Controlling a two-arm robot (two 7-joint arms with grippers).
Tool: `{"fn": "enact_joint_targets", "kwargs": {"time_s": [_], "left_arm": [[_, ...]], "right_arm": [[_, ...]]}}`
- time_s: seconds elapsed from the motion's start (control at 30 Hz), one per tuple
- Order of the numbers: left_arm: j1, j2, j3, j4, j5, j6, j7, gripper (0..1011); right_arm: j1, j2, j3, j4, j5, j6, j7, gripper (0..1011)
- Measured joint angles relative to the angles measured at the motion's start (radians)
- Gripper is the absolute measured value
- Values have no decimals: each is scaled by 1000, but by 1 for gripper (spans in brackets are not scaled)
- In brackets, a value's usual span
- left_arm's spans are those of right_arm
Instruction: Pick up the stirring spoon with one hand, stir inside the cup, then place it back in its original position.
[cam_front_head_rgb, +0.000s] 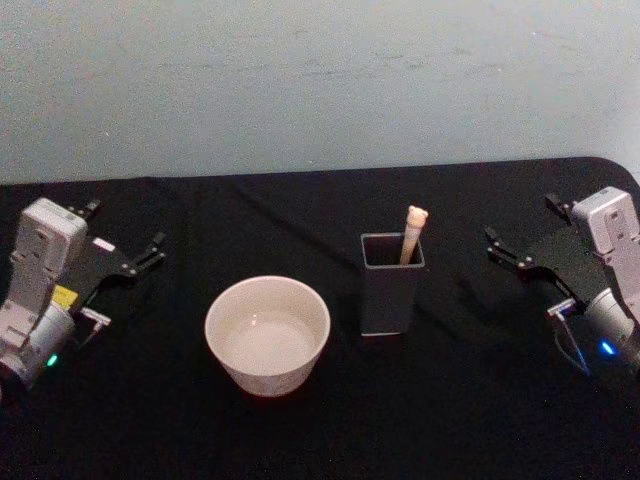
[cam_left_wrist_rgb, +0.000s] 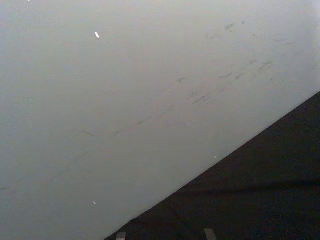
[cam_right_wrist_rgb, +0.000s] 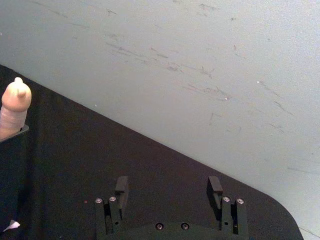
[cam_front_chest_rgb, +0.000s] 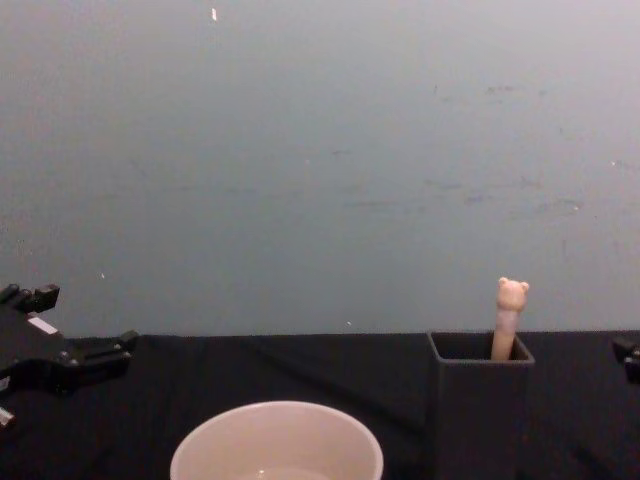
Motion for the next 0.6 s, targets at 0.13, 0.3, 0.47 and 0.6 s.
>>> {"fn": "enact_joint_targets", "kwargs": {"time_s": [0.13,0.3,0.47,0.6], "left_arm": [[0,0,0,0,0,0,0,1001],[0,0,0,0,0,0,0,1001],[0,0,0,0,0,0,0,1001],[0,0,0,0,0,0,0,1001]], "right_arm": [[0,0,0,0,0,0,0,1000],[0,1,0,0,0,0,0,1000],[0,1,0,0,0,0,0,1000],[0,1,0,0,0,0,0,1000]]}}
